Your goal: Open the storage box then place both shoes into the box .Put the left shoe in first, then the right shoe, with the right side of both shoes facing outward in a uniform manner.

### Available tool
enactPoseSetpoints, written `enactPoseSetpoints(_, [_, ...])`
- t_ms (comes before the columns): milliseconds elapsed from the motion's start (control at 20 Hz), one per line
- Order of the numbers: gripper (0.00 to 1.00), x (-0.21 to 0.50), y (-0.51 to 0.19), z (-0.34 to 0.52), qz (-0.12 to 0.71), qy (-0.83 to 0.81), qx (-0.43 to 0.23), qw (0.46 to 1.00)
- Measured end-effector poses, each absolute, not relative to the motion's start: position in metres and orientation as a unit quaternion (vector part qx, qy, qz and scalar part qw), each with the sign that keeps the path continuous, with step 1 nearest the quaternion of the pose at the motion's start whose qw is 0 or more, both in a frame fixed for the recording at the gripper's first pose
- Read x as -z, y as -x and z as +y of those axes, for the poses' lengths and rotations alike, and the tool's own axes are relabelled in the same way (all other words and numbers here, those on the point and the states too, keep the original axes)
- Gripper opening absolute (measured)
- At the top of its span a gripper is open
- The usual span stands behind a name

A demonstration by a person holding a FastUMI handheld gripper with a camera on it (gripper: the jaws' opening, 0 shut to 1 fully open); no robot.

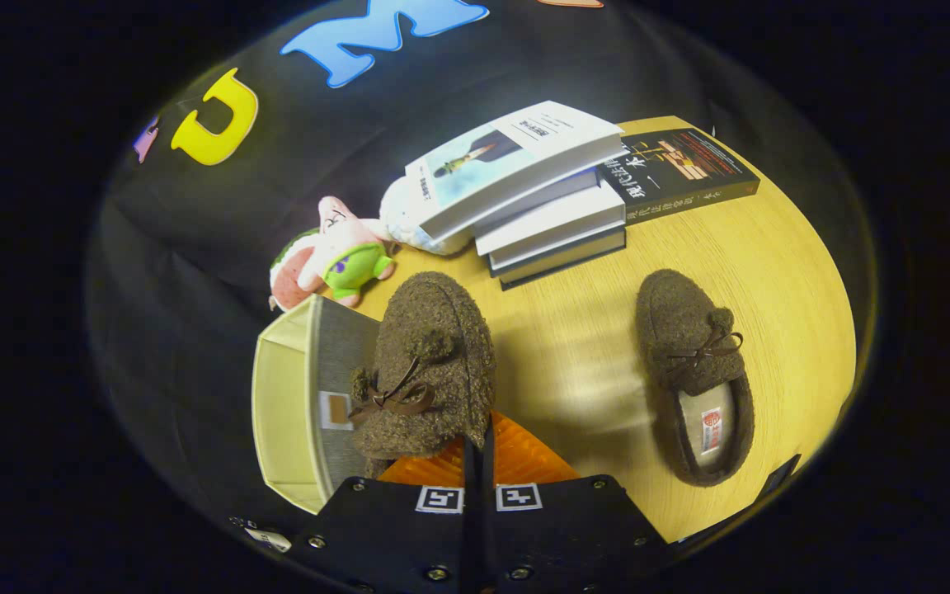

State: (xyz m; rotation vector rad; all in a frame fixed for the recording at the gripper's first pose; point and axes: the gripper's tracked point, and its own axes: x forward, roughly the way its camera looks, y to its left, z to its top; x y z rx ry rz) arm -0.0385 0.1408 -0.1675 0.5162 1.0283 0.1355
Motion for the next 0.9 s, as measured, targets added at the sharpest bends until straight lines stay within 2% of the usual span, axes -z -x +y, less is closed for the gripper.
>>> enactPoseSetpoints(250, [0.00,0.100,0.027,0.175,0.444,-0.264,-0.109,0.849])
enactPoseSetpoints(450, [0.00,0.073,0.018,0.215,0.436,-0.265,-0.143,0.848])
enactPoseSetpoints(700, [0.00,0.072,0.011,0.278,0.450,-0.255,-0.179,0.837])
enactPoseSetpoints(900, [0.00,0.099,0.005,0.328,0.479,-0.245,-0.191,0.821])
